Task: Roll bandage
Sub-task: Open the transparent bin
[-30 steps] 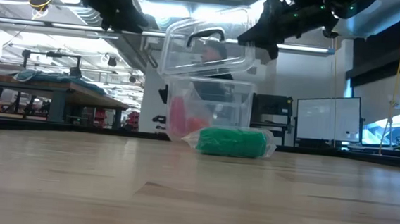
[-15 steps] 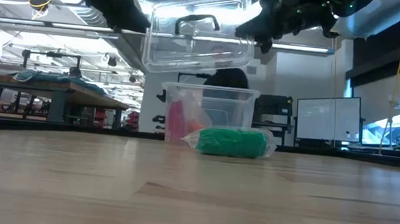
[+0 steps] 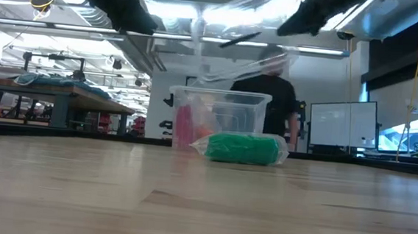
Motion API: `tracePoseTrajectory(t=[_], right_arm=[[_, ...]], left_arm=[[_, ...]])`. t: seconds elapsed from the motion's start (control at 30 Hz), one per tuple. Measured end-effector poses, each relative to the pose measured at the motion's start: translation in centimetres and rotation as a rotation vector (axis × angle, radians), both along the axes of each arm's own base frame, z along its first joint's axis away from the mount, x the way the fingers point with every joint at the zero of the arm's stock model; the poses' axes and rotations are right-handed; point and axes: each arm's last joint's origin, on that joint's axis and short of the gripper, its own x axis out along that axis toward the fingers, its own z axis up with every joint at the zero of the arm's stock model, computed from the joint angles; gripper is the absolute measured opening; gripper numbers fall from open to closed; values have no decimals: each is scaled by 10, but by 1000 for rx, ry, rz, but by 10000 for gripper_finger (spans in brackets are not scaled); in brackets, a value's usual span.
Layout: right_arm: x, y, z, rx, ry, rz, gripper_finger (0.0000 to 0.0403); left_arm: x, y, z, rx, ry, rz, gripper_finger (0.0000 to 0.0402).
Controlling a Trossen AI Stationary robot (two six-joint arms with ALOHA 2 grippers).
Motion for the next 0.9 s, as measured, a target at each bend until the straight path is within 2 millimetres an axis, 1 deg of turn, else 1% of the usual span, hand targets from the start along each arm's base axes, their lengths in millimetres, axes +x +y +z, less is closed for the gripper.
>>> tracePoseTrajectory(t=[0.1,0.2,0.3,0.4,0.47,0.53,0.6,0.73,0.9], right_arm=[[-17,15,10,-56,77,-97,49],[-33,27,10,-72,161,-203,48],[-50,38,7,-69,244,-335,48],[-73,47,0,-58,358,-493,48],[-83,52,-4,-7,378,-568,48],[-91,55,-12,38,430,-615,48],[-96,57,-22,70,487,-637,48],[-95,61,-48,135,591,-599,48],[-93,68,-77,103,685,-560,48]], left_arm=[[1,-1,0,0,0,-9,214],[3,-3,0,4,-5,-21,214],[9,-3,-2,-1,0,-41,214],[20,-1,-6,-4,3,-66,214],[28,1,-10,0,5,-81,214],[38,4,-15,1,10,-98,214],[46,8,-19,1,14,-107,214],[58,12,-30,-15,38,-122,214],[65,13,-38,-20,73,-140,214]])
